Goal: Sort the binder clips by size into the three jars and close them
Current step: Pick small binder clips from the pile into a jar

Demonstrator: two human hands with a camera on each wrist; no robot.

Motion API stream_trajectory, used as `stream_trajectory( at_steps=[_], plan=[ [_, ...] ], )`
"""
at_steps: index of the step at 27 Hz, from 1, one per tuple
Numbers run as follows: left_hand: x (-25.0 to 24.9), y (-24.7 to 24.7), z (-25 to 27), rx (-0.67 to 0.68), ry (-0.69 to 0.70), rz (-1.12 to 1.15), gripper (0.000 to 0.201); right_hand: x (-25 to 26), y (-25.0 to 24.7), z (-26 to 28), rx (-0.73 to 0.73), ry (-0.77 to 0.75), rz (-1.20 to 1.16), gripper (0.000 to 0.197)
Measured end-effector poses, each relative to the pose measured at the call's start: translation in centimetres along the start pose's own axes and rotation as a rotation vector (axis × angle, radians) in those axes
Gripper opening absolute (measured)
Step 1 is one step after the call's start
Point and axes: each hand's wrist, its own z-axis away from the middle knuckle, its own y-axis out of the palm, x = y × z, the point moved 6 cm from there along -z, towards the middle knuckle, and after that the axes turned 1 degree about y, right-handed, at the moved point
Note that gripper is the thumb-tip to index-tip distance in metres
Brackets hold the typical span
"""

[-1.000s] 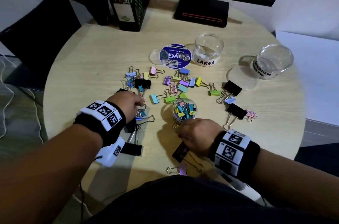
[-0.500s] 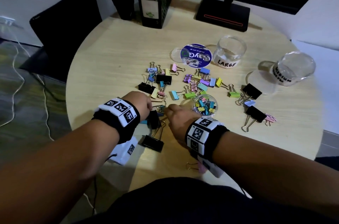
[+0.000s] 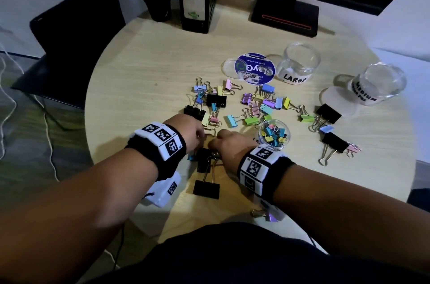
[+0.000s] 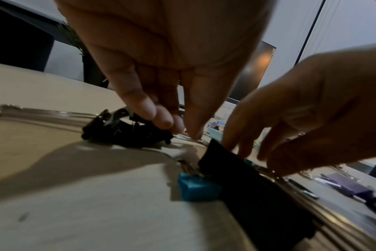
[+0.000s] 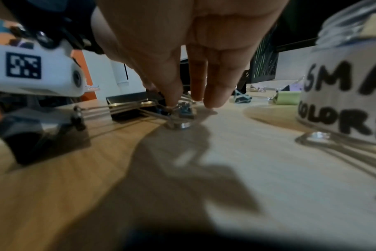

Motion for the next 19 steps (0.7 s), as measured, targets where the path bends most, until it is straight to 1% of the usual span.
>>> stream_trajectory(
  at_steps=[1, 3, 6, 7, 8, 11, 13, 15, 17, 19],
  plan=[
    [-0.1, 0.1, -0.1, -0.008, 0.012, 0.008, 0.029, 0.2, 0.1, -0.2, 0.022, 0.002, 0.023, 0.047],
    [0.4, -0.1, 0.0, -0.067, 0.008, 0.062, 0.027, 0.2, 0.3, -0.4, 0.027, 0.010, 0.034, 0.037],
    [3.2, -1.5, 0.4, -0.190, -0.085, 0.212, 0.023, -0.8, 0.4, -0.4, 0.015, 0.048, -0.017, 0.029],
    [4.5, -2.1, 0.6, -0.212, -0.124, 0.224, 0.024, -1.2, 0.5, -0.5, 0.002, 0.058, -0.025, 0.028],
    [5.7, -2.4, 0.7, -0.203, -0.157, 0.205, 0.026, -1.5, 0.7, -0.6, -0.014, 0.067, -0.032, 0.027],
    [7.8, -1.4, 0.8, -0.031, -0.208, 0.062, 0.035, -2.1, 1.5, -1.0, -0.032, 0.101, -0.066, 0.023],
    [8.2, -0.1, 0.9, 0.030, -0.227, 0.028, 0.044, -2.3, 1.7, -1.0, -0.043, 0.117, -0.084, 0.022],
    [8.1, 0.6, 0.8, 0.013, -0.222, 0.047, 0.048, -2.5, 1.6, -0.8, -0.039, 0.125, -0.100, 0.021],
    [7.8, 0.9, 0.3, -0.030, -0.199, 0.084, 0.042, -2.8, 1.4, -0.3, -0.055, 0.132, -0.126, 0.018],
    [7.3, 1.1, 0.0, -0.061, -0.181, 0.118, 0.032, -3.2, 0.5, 0.3, -0.130, 0.122, -0.179, 0.016]
  ],
)
